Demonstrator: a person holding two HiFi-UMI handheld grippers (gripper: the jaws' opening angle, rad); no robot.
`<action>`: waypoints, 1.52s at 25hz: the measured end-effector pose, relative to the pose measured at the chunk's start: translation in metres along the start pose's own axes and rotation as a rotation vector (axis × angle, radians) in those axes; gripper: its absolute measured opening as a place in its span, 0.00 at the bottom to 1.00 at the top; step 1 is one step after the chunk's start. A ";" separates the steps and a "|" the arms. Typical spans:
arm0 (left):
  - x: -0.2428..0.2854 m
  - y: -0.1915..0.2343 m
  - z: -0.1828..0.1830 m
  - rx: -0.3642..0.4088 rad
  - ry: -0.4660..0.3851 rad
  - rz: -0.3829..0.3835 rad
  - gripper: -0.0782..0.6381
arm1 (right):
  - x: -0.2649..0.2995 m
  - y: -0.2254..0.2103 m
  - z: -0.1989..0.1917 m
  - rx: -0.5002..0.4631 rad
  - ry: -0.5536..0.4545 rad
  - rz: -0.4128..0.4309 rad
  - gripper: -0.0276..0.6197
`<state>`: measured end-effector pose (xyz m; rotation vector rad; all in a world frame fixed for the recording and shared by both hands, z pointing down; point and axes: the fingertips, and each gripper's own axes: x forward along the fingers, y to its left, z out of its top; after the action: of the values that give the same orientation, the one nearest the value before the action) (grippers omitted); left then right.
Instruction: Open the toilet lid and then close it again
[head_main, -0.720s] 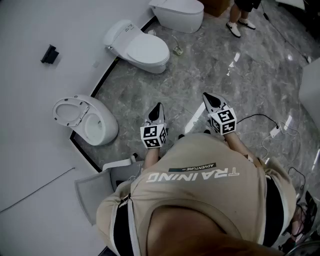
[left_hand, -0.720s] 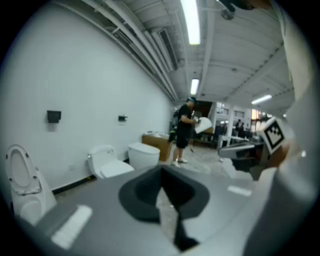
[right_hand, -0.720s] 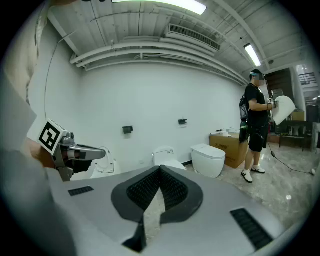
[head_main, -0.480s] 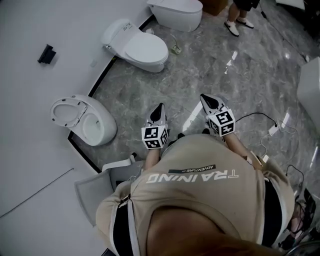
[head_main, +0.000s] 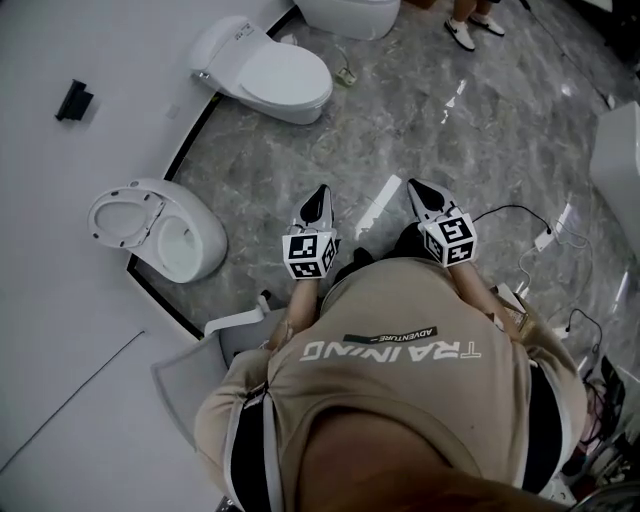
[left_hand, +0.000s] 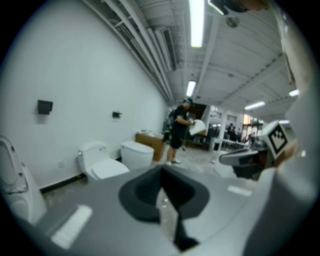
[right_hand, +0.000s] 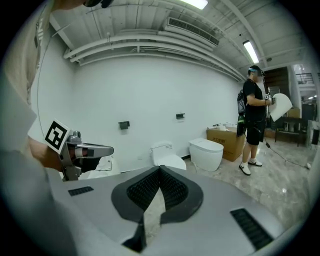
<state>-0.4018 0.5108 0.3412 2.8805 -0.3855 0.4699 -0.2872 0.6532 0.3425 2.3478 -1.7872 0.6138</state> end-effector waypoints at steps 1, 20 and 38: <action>0.003 0.001 -0.002 -0.017 0.004 0.001 0.11 | 0.004 -0.001 -0.001 0.035 0.002 0.007 0.06; 0.179 0.020 0.067 0.019 0.040 0.096 0.11 | 0.137 -0.164 0.051 0.059 0.035 0.105 0.06; 0.274 0.064 0.077 -0.068 0.091 0.158 0.11 | 0.238 -0.237 0.065 0.156 0.109 0.148 0.06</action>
<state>-0.1478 0.3710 0.3712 2.7634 -0.6045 0.5991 0.0045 0.4873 0.4106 2.2400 -1.9414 0.9146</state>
